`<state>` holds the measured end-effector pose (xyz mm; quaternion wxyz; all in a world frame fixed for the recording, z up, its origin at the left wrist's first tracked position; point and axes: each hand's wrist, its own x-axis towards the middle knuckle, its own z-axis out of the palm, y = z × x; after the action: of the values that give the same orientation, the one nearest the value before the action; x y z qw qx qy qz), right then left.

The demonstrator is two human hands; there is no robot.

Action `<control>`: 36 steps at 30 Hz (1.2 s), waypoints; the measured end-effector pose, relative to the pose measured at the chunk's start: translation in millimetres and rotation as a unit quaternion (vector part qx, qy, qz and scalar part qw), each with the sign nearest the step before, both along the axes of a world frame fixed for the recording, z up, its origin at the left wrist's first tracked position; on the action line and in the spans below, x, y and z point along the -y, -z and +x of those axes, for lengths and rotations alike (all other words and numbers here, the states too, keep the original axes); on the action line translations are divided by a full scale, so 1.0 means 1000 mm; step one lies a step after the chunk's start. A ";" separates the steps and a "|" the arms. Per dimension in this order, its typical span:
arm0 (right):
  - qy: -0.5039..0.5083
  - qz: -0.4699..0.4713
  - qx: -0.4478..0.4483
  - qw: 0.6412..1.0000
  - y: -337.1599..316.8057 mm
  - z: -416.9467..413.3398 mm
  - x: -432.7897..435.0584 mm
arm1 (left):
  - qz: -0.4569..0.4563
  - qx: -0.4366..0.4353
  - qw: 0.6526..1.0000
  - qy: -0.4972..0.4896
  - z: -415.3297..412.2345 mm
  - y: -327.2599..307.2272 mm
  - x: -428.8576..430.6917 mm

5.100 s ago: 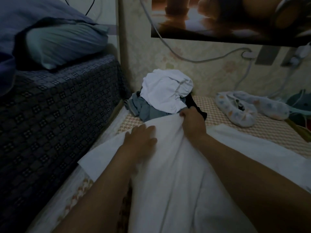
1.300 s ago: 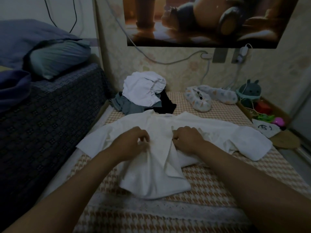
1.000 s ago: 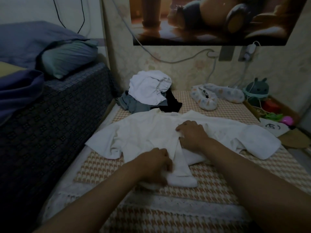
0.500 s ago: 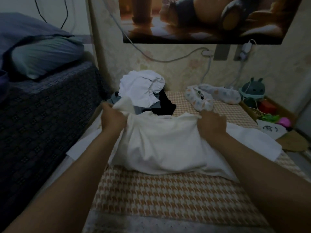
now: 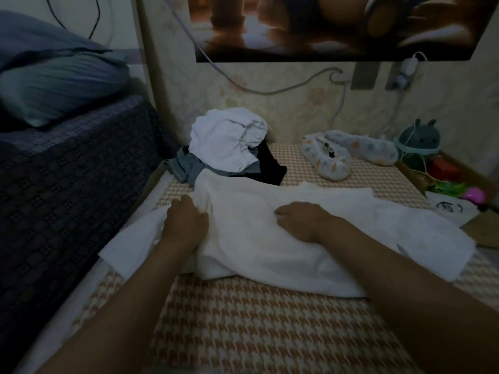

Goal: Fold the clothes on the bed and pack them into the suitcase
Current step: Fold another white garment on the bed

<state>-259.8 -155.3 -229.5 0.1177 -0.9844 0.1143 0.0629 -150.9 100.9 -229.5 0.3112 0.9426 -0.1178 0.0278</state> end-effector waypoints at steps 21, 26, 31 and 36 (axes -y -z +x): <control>-0.076 -0.052 0.015 0.996 0.006 -0.053 -0.081 | 0.271 0.071 0.960 0.027 -0.049 -0.025 -0.077; 0.071 -0.051 0.222 0.971 -0.017 -0.085 -0.049 | 0.088 0.143 0.940 0.298 -0.075 -0.034 -0.019; 0.291 -0.030 0.131 0.947 -0.034 -0.134 -0.001 | 0.201 -0.042 0.898 0.389 -0.119 -0.023 0.037; 0.311 0.024 0.023 0.950 -0.017 -0.168 0.024 | 0.317 -0.109 0.871 0.358 -0.135 -0.017 0.075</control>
<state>-427.3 -178.9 -212.2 0.1580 -0.8980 0.4106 0.0033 -285.7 25.5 -212.2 -0.0048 0.8808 -0.4152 -0.2274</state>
